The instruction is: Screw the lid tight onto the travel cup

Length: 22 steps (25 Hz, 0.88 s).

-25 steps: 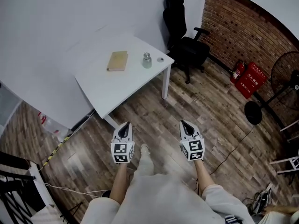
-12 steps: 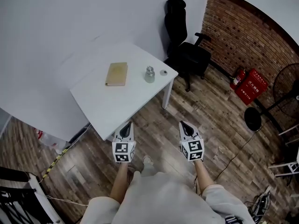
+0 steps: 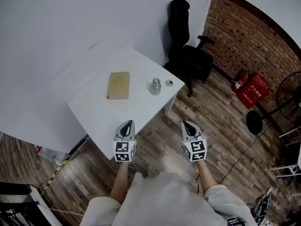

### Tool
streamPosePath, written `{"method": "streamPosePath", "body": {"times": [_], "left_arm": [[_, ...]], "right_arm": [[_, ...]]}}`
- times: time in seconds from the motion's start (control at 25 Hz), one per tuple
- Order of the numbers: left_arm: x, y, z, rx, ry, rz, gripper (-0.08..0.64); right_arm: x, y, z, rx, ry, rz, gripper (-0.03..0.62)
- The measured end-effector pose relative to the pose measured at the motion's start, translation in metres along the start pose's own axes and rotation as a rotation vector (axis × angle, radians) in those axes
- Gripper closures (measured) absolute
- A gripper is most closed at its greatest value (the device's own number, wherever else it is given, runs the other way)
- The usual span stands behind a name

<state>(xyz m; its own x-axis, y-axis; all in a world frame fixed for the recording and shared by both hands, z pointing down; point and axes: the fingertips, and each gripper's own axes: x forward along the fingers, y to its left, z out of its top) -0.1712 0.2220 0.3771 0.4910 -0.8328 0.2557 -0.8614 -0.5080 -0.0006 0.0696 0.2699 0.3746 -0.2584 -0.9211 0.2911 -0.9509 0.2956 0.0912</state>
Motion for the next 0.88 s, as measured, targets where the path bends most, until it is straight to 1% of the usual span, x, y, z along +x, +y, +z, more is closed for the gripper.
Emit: {"method": "streamPosePath", "body": {"times": [0.24,0.4,0.64,0.88], "left_arm": [[0.036,0.029,0.003,0.007,0.007,-0.036,0.552],[0.056,0.04,0.0,0.014,0.021,-0.059,0.552],[0.08,0.043,-0.004,0.015,0.044,-0.088,0.552],[0.108,0.038,-0.008,0.002,0.066,-0.095,0.552]], "right_arm": [[0.04,0.0,0.002,0.003,0.018,-0.017,0.592],[0.06,-0.002,-0.001,0.01,0.029,-0.029,0.593],[0.073,-0.011,-0.008,0.033,0.048,-0.043,0.592],[0.093,-0.026,-0.014,0.038,0.064,-0.028,0.594]]}}
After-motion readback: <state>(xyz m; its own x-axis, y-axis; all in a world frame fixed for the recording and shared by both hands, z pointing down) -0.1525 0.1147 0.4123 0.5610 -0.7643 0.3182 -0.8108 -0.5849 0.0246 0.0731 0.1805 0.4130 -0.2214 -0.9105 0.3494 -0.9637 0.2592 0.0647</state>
